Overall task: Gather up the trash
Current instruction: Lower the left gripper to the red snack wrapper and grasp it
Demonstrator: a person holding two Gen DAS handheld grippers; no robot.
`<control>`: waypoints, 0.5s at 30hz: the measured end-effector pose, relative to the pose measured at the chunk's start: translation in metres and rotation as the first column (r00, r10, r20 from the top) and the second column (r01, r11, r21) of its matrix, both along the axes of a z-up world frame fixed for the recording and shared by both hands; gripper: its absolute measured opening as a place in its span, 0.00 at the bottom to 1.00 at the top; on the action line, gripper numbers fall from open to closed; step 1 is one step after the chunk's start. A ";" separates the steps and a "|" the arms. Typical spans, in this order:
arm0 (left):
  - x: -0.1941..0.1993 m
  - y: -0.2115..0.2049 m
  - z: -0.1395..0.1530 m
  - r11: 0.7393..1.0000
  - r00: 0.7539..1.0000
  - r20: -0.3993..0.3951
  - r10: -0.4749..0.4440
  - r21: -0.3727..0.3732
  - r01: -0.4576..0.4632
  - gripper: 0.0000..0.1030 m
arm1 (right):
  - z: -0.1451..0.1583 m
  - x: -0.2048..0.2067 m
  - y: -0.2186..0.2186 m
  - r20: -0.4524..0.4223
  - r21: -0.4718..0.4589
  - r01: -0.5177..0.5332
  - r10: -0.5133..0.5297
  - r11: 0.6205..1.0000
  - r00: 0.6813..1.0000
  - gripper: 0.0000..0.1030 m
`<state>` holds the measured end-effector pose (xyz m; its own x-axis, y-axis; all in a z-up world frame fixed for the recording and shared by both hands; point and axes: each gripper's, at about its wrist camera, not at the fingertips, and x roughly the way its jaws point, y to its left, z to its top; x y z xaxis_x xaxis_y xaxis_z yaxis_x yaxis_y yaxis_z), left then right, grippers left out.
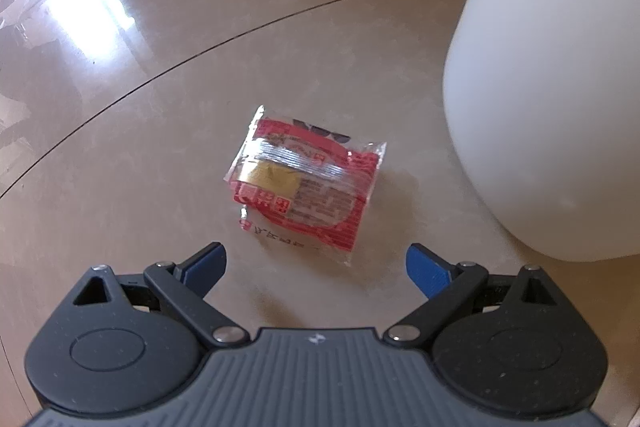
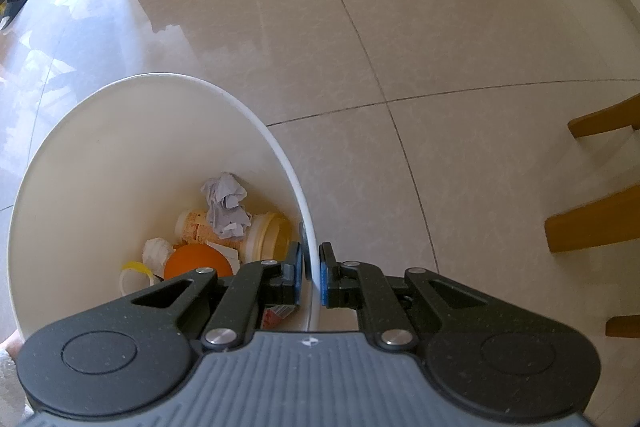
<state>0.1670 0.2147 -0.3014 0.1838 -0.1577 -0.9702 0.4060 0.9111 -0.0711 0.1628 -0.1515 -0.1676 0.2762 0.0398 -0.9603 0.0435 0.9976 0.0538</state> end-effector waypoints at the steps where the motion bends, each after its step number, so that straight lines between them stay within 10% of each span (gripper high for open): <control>1: 0.001 0.001 -0.001 1.000 1.000 0.003 0.001 0.003 -0.001 0.94 | 0.000 0.000 0.000 -0.001 -0.001 -0.001 0.001 1.000 1.000 0.10; 15: 0.031 0.003 -0.011 0.998 0.998 0.055 0.002 0.055 -0.005 0.99 | -0.001 0.000 0.000 0.001 0.003 -0.005 0.005 1.000 1.000 0.10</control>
